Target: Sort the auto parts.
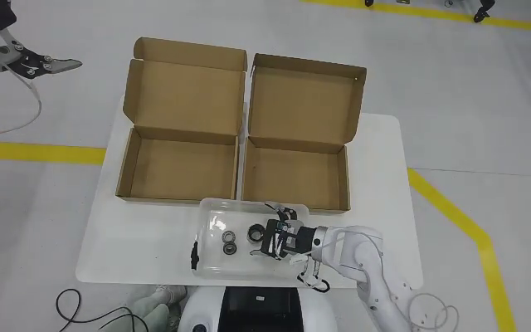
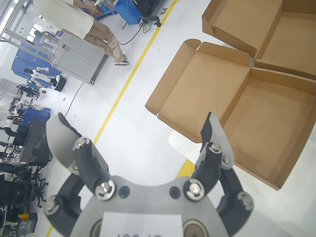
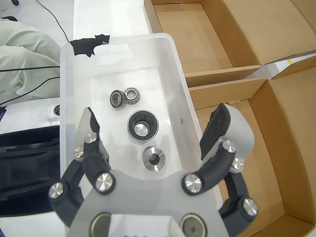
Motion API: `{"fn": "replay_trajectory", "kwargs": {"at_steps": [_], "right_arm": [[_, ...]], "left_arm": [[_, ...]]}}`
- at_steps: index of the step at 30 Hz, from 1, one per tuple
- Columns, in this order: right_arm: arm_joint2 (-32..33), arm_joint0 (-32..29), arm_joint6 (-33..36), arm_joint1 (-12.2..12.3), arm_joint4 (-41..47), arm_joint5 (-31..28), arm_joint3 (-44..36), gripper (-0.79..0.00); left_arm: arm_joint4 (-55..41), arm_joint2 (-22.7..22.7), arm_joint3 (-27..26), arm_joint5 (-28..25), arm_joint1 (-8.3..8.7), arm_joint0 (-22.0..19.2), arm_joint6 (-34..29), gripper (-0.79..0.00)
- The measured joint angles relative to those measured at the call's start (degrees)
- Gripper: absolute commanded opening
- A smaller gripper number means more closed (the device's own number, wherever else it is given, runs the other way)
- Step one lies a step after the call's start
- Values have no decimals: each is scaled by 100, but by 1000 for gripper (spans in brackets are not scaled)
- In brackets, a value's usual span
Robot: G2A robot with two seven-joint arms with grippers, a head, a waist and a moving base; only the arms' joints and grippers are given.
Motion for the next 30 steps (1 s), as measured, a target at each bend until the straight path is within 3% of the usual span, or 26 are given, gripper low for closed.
{"fn": "replay_trajectory", "kwargs": {"at_steps": [13,22,26,30], "right_arm": [[-51,-3,-21,19,-27,47,7,0],[-439,104,142,79,-409,-184,57,0],[-514,155,139,90,-392,-73,192,-120],[-562,239,193,102,-340,11,375,-132]], "left_arm": [[0,0,0,0,0,0,0,0],[0,0,0,0,0,0,0,0],[0,0,0,0,0,0,0,0],[0,0,0,0,0,0,0,0]]}}
